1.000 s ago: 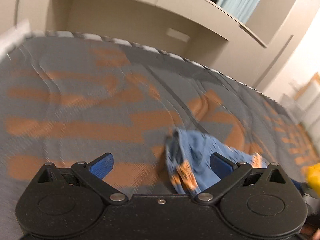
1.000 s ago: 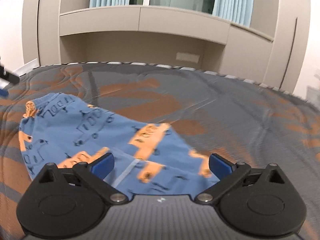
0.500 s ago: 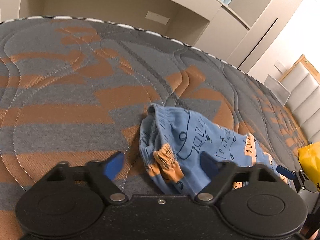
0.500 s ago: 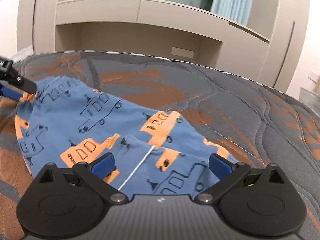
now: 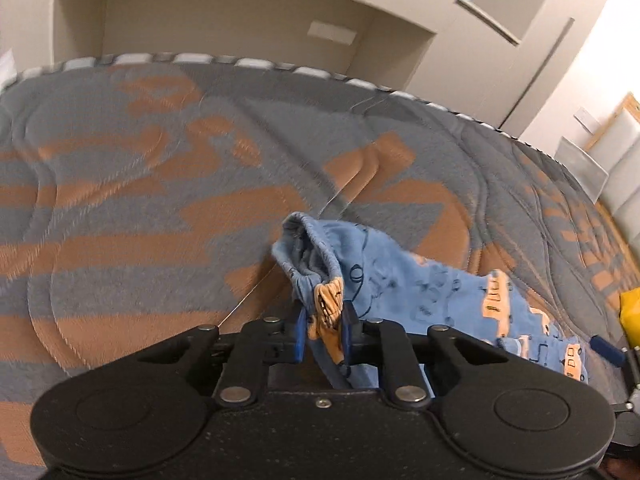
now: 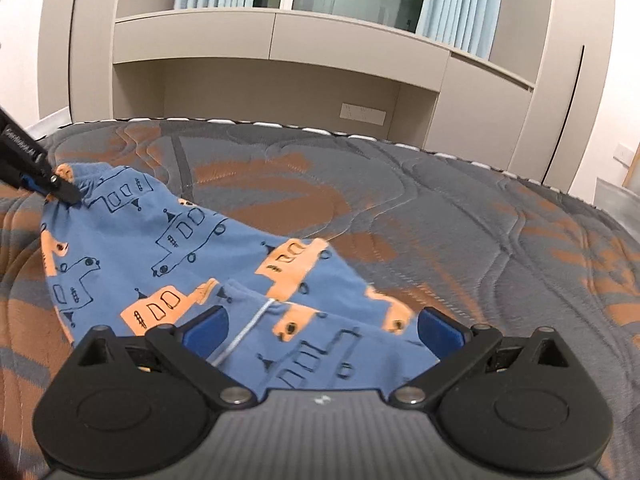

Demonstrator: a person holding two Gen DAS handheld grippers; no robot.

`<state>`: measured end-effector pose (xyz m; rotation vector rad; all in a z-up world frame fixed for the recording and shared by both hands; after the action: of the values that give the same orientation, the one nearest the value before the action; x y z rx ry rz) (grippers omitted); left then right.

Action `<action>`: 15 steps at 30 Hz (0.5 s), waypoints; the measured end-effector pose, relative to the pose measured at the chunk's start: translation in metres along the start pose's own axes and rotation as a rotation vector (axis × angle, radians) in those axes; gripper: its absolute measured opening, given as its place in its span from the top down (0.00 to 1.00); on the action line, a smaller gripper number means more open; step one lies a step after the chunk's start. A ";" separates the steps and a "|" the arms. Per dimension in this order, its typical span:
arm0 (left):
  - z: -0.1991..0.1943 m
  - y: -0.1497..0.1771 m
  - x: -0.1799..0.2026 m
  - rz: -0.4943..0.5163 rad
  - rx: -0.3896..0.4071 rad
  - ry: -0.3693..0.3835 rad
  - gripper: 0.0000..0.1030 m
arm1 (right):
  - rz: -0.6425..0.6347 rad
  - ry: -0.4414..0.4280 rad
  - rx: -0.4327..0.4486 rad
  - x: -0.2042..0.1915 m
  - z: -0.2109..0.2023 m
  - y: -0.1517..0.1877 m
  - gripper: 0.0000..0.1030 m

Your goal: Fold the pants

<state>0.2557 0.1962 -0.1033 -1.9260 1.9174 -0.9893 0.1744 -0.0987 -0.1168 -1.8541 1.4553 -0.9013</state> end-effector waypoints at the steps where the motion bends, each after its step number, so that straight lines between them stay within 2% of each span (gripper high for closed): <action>1: -0.005 -0.003 0.010 0.025 0.016 0.004 0.83 | -0.001 -0.001 0.002 0.004 -0.005 0.000 0.00; 7: -0.045 -0.008 0.100 0.248 0.112 0.081 0.83 | 0.028 -0.016 -0.008 0.035 -0.040 0.005 0.00; 12: -0.061 0.009 0.186 0.382 0.121 0.207 0.82 | 0.000 0.070 0.003 0.079 -0.073 0.012 0.00; 15: -0.060 0.028 0.233 0.469 0.104 0.264 0.82 | 0.046 0.132 0.011 0.111 -0.089 0.020 0.00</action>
<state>0.1744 -0.0121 -0.0094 -1.2464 2.2601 -1.2032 0.1090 -0.2164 -0.0652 -1.7745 1.5619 -1.0234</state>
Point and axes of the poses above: each gripper's, at about its wrist camera, not at the fingertips, and z roughly the way its jaws point, x to its right, y to its underside, the point moved 9 cm from there along z, roughly the way its jaws point, and after that the axes turned 2 degrees about z, right-handed, at the moved point
